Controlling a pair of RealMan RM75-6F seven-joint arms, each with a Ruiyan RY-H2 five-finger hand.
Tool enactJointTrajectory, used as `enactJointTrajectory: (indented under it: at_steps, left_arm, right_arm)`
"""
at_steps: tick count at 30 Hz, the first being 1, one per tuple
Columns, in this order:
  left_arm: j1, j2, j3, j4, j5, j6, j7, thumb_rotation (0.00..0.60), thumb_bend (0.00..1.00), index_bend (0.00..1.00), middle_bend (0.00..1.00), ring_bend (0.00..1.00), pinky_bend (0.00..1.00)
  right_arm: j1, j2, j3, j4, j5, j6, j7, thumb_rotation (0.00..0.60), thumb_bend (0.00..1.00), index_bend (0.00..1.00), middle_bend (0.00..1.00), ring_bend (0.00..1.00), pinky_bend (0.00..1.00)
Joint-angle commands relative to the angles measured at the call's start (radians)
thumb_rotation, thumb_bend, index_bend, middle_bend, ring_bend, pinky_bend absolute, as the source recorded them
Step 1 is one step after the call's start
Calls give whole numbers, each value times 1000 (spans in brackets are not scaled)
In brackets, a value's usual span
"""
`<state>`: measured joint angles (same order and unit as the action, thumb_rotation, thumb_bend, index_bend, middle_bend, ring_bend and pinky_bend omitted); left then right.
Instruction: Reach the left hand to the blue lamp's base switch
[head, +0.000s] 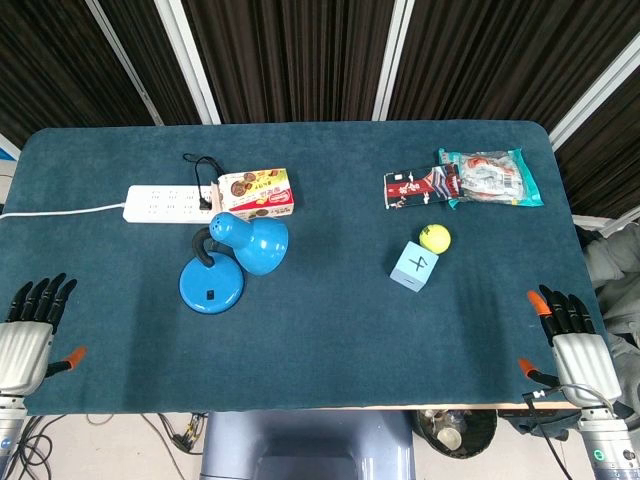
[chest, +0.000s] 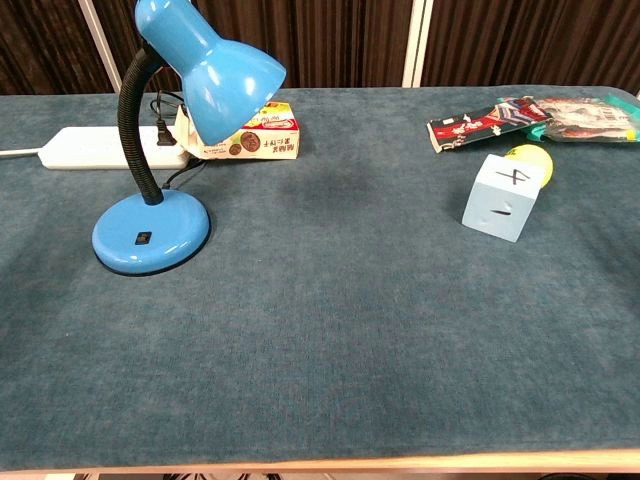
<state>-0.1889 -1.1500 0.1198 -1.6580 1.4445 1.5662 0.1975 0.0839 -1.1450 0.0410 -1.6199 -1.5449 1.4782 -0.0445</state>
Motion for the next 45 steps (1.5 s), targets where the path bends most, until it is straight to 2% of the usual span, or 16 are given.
enactJointTrajectory:
  at_steps: [1, 21, 23, 24, 26, 27, 28, 30, 31, 37, 41, 45]
  left_arm:
    - [6, 2, -7, -2, 3, -6, 3, 600, 150, 0, 0, 0, 0]
    - [26, 13, -36, -23, 26, -54, 20, 600, 149, 0, 0, 0, 1]
    - [23, 13, -38, -27, 30, -64, 33, 600, 149, 0, 2, 9, 63]
    - [22, 14, -39, -29, 30, -69, 41, 600, 156, 0, 47, 65, 159]
    - [13, 17, -46, -42, 24, -87, 75, 600, 200, 0, 270, 287, 409]
    - [5, 17, -55, -55, 17, -97, 105, 600, 255, 5, 496, 486, 585]
    - [0, 16, -58, -60, 17, -102, 116, 600, 295, 10, 630, 601, 686]
    - [-27, 16, -69, -95, 6, -145, 157, 600, 367, 27, 789, 742, 808]
    - [-40, 16, -74, -118, -12, -174, 175, 600, 402, 38, 837, 786, 846]
    - [-143, -21, -128, -240, -186, -352, 348, 600, 516, 73, 947, 891, 928]
    - [-197, -78, -156, -273, -317, -408, 468, 600, 534, 100, 962, 905, 934]
    - [-245, -135, -177, -280, -444, -423, 582, 600, 548, 102, 969, 910, 937]
  right_arm:
    - [0, 0, 0, 0, -1, 0, 1, 600, 236, 0, 0, 0, 0]
    - [1, 0, -2, -2, -4, 0, -2, 600, 235, 0, 0, 0, 0]
    - [1, 0, -2, -3, -3, -1, -1, 600, 235, 0, 0, 0, 0]
    - [1, 0, -2, -3, -3, -1, -1, 600, 235, 0, 0, 0, 0]
    - [1, 0, -2, -3, -3, -1, -1, 600, 235, 0, 0, 0, 0]
    - [1, 0, -2, -4, -3, -2, -1, 600, 234, 0, 0, 0, 0]
    - [1, 0, -2, -4, -3, -2, 0, 600, 235, 0, 0, 0, 0]
    - [1, 0, -3, -5, -2, -4, 0, 600, 235, 0, 0, 0, 0]
    - [2, 0, -2, -5, -2, -4, 0, 600, 235, 0, 0, 0, 0]
    - [1, 3, -1, -7, 3, -6, 6, 600, 236, 0, 0, 0, 0]
    - [3, 5, -2, -9, 5, -10, 11, 600, 235, 0, 0, 0, 0]
    - [3, 7, -1, -11, 8, -13, 18, 600, 235, 0, 0, 0, 0]
